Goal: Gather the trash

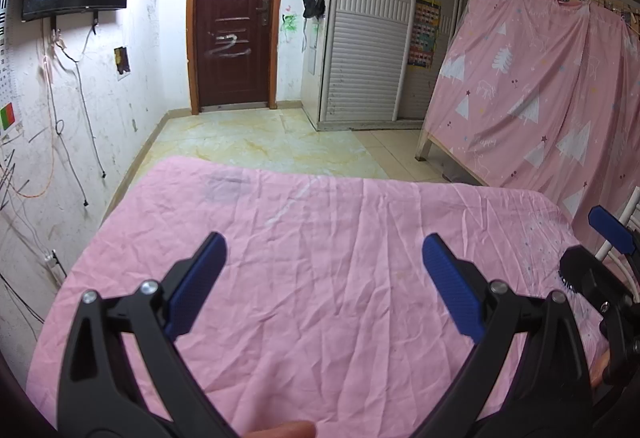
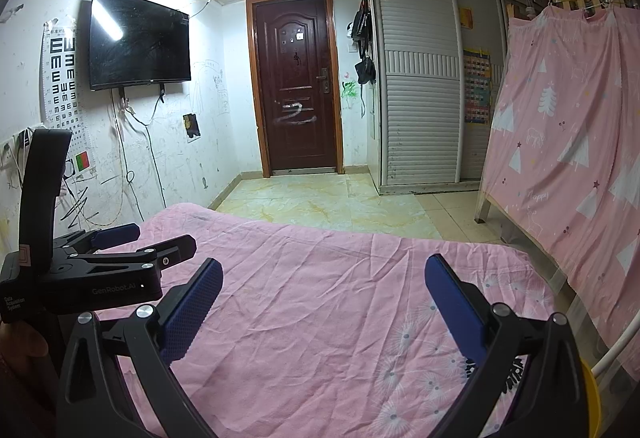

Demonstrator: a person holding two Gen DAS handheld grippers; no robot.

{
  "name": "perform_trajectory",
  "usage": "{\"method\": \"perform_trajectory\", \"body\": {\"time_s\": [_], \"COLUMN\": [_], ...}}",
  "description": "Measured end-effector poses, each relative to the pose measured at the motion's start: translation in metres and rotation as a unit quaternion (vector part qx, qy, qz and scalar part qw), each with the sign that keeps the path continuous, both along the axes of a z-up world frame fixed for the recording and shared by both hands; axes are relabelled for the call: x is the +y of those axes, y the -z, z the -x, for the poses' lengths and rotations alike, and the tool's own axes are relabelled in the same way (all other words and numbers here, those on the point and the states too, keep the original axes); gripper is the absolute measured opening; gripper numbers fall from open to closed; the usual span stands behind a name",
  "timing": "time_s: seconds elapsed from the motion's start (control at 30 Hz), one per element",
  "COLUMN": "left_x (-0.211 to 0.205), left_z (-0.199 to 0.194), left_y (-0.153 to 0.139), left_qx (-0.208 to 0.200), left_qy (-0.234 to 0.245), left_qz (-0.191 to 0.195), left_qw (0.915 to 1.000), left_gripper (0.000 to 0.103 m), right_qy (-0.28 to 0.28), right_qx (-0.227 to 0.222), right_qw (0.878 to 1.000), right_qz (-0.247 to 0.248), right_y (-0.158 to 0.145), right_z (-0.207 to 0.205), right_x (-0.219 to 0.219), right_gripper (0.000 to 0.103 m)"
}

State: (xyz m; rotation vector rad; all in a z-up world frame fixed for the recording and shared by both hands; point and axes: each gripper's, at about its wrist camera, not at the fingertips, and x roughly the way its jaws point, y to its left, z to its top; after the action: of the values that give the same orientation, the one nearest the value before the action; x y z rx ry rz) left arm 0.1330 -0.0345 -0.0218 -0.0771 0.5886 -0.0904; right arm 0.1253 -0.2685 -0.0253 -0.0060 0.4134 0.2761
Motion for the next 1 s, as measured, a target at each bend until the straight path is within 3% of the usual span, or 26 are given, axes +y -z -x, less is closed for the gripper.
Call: {"method": "perform_trajectory", "body": {"time_s": [1.0], "left_x": [-0.0022], "left_z": [0.0022], "left_y": [0.0010], "left_qx": [-0.006], "left_qy": [0.006], "left_qz": [-0.004], "left_qw": [1.0000], "left_gripper": [0.095], "right_qy": [-0.001], "right_qx": [-0.002], "right_qw": [1.000], "right_qz": [0.001], "right_y": [-0.0023], "right_z": [0.0002], "right_x": [-0.0034], "right_gripper": [0.094]}}
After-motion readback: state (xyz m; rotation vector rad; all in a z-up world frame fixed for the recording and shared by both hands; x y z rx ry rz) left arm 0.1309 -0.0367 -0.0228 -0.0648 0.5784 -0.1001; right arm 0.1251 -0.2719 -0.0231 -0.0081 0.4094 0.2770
